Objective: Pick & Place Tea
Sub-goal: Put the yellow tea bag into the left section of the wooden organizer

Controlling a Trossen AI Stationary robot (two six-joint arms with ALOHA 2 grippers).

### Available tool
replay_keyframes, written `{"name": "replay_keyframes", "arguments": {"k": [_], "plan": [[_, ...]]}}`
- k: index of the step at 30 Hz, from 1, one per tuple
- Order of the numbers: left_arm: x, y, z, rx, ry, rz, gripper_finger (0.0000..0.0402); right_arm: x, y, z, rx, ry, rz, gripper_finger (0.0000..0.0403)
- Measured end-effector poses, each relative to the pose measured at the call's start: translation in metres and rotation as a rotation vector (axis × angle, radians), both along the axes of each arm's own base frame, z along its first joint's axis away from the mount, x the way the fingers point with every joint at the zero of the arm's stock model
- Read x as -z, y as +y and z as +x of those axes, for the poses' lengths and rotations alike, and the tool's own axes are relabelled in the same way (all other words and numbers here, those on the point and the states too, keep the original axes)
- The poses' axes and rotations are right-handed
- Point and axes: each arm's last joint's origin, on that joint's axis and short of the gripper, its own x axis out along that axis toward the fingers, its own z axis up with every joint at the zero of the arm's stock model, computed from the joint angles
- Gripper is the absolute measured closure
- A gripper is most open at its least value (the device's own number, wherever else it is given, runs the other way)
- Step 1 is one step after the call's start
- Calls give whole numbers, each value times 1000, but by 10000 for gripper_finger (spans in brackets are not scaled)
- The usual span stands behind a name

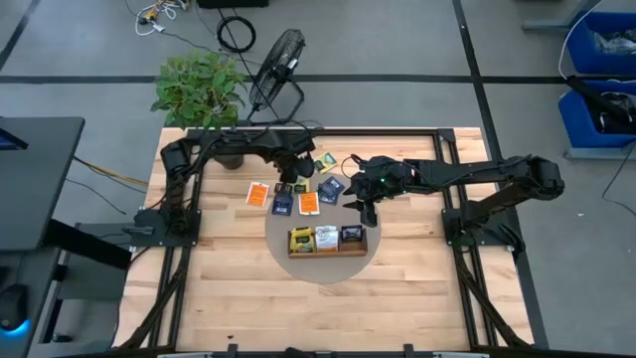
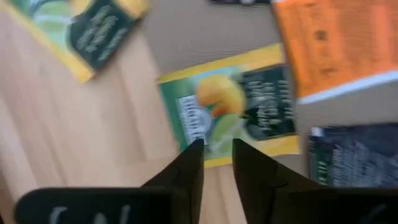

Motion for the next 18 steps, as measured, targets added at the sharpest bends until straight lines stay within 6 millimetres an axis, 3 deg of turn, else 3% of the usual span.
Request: {"name": "replay_keyframes", "arguments": {"k": [8,18], "plan": [[-1,-16,10,187,-13,50,219,1,0,0,0,7,1,224],[-1,-10,8,256,-8,77,115,1,0,-1,-9,8,7,224]]}}
